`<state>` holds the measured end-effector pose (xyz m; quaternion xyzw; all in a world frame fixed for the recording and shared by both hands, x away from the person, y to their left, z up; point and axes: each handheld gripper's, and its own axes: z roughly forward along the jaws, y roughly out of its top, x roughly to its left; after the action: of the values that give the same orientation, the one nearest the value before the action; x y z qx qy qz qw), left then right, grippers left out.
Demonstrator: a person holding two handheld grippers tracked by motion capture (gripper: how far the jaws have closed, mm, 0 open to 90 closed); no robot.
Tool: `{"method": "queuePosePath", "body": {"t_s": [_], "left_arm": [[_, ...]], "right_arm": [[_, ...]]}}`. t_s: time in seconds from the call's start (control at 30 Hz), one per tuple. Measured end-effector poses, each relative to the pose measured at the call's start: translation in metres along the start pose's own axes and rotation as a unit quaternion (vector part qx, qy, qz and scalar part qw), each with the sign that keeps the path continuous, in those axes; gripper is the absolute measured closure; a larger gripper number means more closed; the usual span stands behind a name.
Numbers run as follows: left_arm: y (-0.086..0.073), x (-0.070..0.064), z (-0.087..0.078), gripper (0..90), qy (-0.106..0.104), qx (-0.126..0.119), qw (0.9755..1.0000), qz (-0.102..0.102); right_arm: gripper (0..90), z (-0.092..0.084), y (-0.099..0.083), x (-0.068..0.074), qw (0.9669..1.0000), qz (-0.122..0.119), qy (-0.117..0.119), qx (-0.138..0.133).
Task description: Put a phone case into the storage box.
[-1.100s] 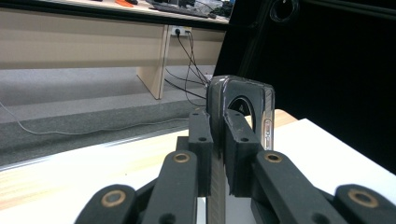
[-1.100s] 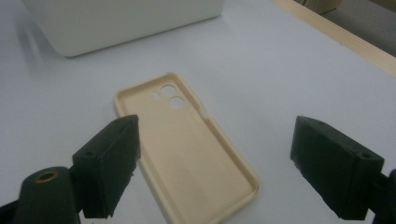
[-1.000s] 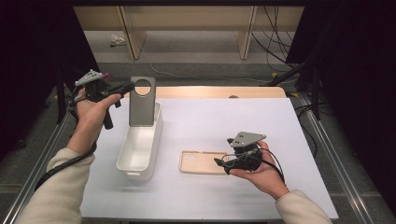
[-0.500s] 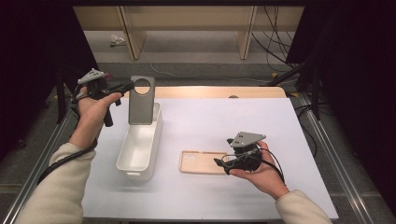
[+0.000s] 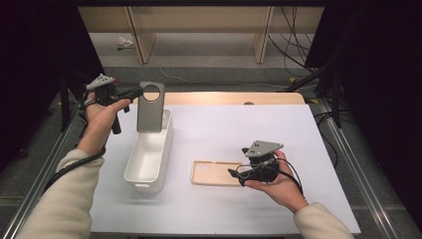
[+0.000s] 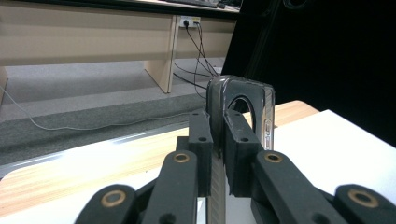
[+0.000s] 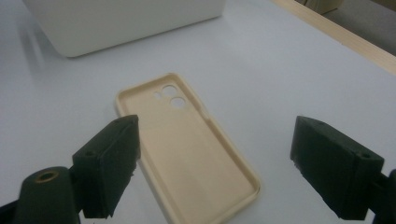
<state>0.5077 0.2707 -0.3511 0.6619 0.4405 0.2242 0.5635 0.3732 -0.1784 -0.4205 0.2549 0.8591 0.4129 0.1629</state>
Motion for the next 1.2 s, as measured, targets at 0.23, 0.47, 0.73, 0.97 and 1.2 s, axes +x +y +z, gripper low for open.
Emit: {"method": "queuePosePath", "body": {"t_s": [0.23, 0.47, 0.73, 0.97, 1.2], "left_arm": [[-0.003, 0.006, 0.005, 82.1, 0.001, 0.003, 1.0, -0.001], [-0.003, 0.009, 0.009, 82.1, -0.001, 0.003, 1.0, -0.001], [-0.002, 0.01, 0.012, 82.1, -0.002, 0.003, 1.0, -0.004], [-0.006, 0.011, 0.016, 82.1, -0.005, 0.001, 0.9999, -0.012], [-0.013, 0.012, 0.027, 82.1, 0.0, 0.015, 0.9998, -0.011]], "right_arm": [[16.7, 0.0, 0.0, 0.0, 1.0, 0.0, 0.0, 0.0], [16.7, 0.0, 0.0, 0.0, 1.0, 0.0, 0.001, 0.0], [16.7, 0.0, 0.0, 0.0, 1.0, 0.0, 0.0, 0.0], [16.7, 0.0, 0.0, 0.0, 1.0, 0.0, 0.0, 0.0], [16.7, 0.0, 0.0, -0.001, 1.0, 0.001, 0.0, -0.001]]}}
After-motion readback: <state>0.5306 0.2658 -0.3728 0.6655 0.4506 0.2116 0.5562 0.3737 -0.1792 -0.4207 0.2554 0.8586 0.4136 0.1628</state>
